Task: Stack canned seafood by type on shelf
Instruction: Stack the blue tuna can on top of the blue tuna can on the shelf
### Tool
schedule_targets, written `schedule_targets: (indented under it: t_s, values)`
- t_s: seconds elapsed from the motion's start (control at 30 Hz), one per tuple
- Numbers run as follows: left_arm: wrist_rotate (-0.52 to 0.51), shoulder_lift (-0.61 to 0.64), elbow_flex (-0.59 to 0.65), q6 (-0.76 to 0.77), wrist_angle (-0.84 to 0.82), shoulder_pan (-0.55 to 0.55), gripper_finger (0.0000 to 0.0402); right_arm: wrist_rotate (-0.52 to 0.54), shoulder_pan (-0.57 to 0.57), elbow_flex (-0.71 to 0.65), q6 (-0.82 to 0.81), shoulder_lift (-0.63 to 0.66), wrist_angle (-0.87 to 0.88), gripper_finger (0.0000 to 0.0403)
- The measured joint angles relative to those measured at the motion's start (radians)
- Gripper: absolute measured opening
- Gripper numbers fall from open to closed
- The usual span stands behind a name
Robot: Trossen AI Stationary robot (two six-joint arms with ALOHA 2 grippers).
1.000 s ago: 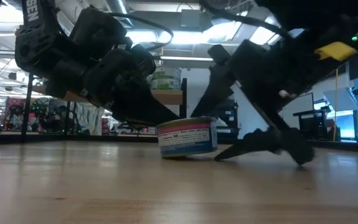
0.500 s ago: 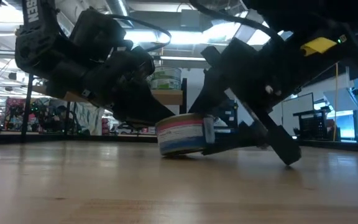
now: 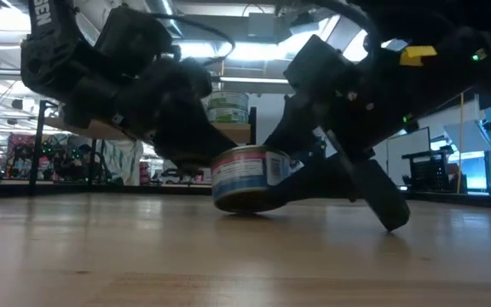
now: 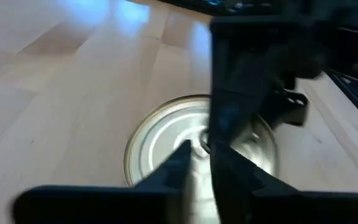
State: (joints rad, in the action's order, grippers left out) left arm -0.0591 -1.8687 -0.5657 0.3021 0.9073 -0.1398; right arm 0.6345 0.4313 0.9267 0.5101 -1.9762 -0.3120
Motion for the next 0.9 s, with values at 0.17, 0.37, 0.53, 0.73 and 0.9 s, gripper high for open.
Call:
schedule_targets:
  t_s: [0.17, 0.37, 0.53, 0.73, 0.9]
  values:
    - [0.02, 0.089, 0.002, -0.117, -0.069, -0.006, 0.0134, 0.025, 0.031, -0.006, -0.073, 0.051, 0.054, 0.0203]
    - [0.011, 0.21, 0.001, -0.226, -0.193, -0.017, 0.0232, -0.015, 0.039, -0.006, -0.277, 0.132, 0.175, 0.0203]
    - [0.009, 0.232, -0.003, -0.315, -0.193, -0.041, 0.027, -0.028, 0.038, -0.006, -0.372, 0.163, 0.183, 0.0203]
    - [-0.012, 0.214, -0.003, -0.426, -0.202, -0.066, 0.0272, -0.062, 0.014, -0.005, -0.455, 0.18, 0.154, 0.0203]
    - [-0.042, 0.214, -0.003, -0.493, -0.196, -0.069, 0.0267, -0.097, -0.002, -0.004, -0.458, 0.181, 0.059, 0.0203]
